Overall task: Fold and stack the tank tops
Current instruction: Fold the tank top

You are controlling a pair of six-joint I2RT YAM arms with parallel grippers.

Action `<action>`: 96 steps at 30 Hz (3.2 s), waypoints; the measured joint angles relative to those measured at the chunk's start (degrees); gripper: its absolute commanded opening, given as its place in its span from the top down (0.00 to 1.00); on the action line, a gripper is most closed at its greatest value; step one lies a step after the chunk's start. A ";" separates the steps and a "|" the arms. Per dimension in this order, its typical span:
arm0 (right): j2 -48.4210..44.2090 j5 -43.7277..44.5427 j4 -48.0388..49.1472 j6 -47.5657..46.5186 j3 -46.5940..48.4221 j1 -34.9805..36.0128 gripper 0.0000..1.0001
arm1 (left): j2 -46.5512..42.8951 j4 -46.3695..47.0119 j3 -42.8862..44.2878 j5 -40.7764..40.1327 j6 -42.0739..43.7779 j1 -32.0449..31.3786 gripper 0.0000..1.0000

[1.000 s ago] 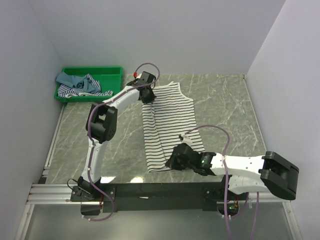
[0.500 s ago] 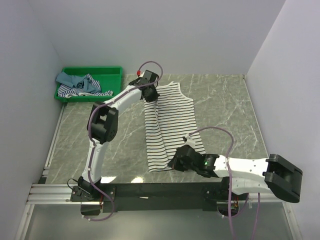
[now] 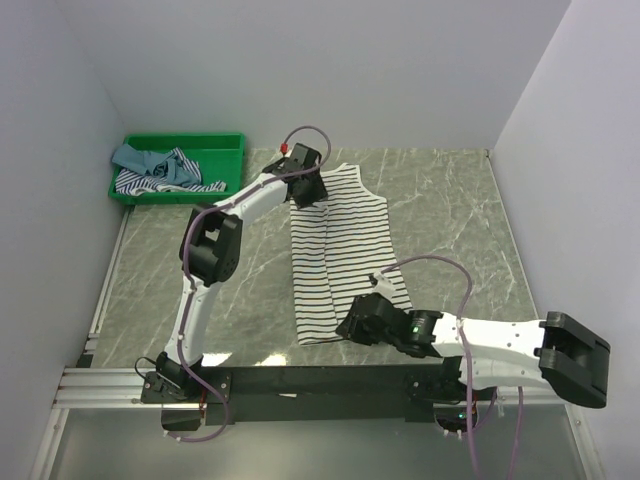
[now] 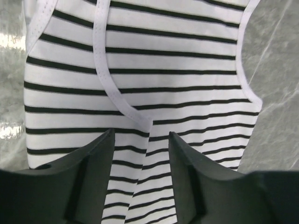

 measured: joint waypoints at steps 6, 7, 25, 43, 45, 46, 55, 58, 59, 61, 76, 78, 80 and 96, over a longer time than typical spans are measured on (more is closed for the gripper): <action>-4.70 2.95 -5.95 -0.42 0.96 2.05 0.51 | -1.77 3.41 -3.98 0.59 -0.09 3.04 0.56; -4.74 3.45 -6.86 -1.05 1.88 2.16 0.52 | -1.77 3.63 -3.96 0.61 -0.07 3.93 0.59; 27.98 3.45 -2.51 -16.15 22.03 3.17 0.63 | 6.86 4.59 3.93 -3.56 7.63 8.46 0.69; 49.81 -7.43 4.31 -17.70 45.90 1.29 0.64 | 12.72 4.55 13.94 -3.30 8.92 15.96 0.42; 50.95 -8.70 5.92 -18.38 47.65 -0.15 0.62 | 12.22 5.31 13.92 -1.57 8.87 17.66 0.38; 51.19 -9.22 6.80 -18.69 48.43 -0.76 0.61 | 11.65 5.64 13.92 -0.74 8.92 18.38 0.37; 38.16 -11.28 10.78 -20.02 41.77 -7.28 0.46 | -5.07 14.29 7.52 8.98 8.15 20.24 0.37; 29.59 -10.29 7.93 -20.50 39.34 -14.34 0.48 | -13.20 17.59 1.11 11.23 6.62 19.02 0.45; 27.34 -10.38 6.82 -21.00 39.19 -17.57 0.51 | -15.67 18.91 -1.42 11.56 6.01 18.34 0.46; 24.20 -10.32 5.31 -22.01 39.15 -24.57 0.55 | -19.93 19.71 -6.10 11.65 4.66 16.46 0.51; 47.87 -13.81 -13.16 -32.41 56.28 -53.70 0.55 | -31.98 22.64 -45.03 11.28 -4.83 -12.20 0.53; 50.12 -13.84 -13.60 -33.00 57.70 -53.79 0.55 | -33.20 22.71 -46.75 11.13 -4.98 -15.67 0.52; 51.78 -13.90 -14.03 -33.48 58.40 -53.79 0.55 | -34.01 23.06 -47.34 11.08 -5.03 -18.53 0.52; 57.09 -12.72 -16.17 -35.41 63.49 -53.79 0.90 | -30.71 26.21 -48.85 9.42 -5.62 -34.84 0.52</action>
